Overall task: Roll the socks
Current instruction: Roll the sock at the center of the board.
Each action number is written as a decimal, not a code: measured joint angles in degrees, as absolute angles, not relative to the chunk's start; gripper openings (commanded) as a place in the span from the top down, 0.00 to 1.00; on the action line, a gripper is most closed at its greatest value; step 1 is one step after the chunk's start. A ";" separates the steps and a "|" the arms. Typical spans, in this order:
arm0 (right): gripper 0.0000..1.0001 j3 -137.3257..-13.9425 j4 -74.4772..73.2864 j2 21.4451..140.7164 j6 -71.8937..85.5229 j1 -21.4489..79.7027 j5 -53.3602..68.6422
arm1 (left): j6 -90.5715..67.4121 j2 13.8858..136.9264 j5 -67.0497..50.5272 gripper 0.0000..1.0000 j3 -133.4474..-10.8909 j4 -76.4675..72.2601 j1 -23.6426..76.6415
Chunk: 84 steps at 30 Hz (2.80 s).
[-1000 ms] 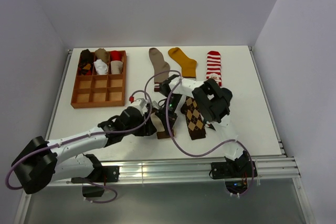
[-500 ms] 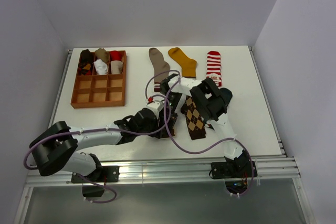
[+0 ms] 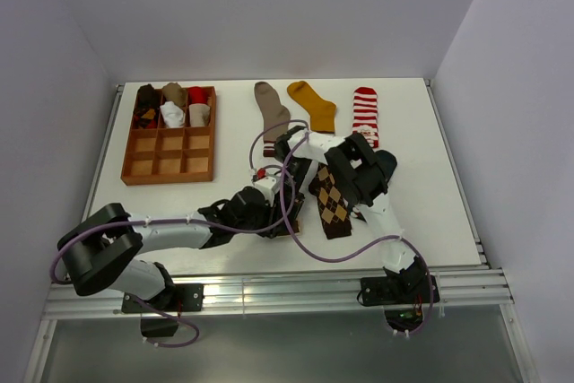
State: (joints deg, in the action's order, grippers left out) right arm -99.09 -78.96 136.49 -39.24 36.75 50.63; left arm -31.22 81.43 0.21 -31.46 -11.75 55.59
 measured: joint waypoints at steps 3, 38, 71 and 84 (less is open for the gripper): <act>0.83 -99.09 -78.78 136.49 -38.50 36.73 50.48 | -32.01 81.43 -0.58 0.62 -30.02 -14.11 55.53; 0.49 -77.19 -47.97 110.80 -28.10 25.76 46.15 | -50.15 89.21 -8.88 1.00 -20.97 -39.81 52.99; 0.31 -26.41 -7.05 62.98 -48.77 51.81 20.21 | -54.78 100.29 -40.14 1.00 -29.80 -28.40 38.06; 0.35 -22.70 2.39 64.79 -51.57 61.67 12.58 | -55.20 103.11 -44.82 1.00 -30.92 -28.03 36.36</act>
State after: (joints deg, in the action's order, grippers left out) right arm -22.70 2.39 64.79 -51.57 61.67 12.58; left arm -55.20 103.11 -44.82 -30.92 -28.03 36.36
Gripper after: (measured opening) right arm 0.666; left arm 0.031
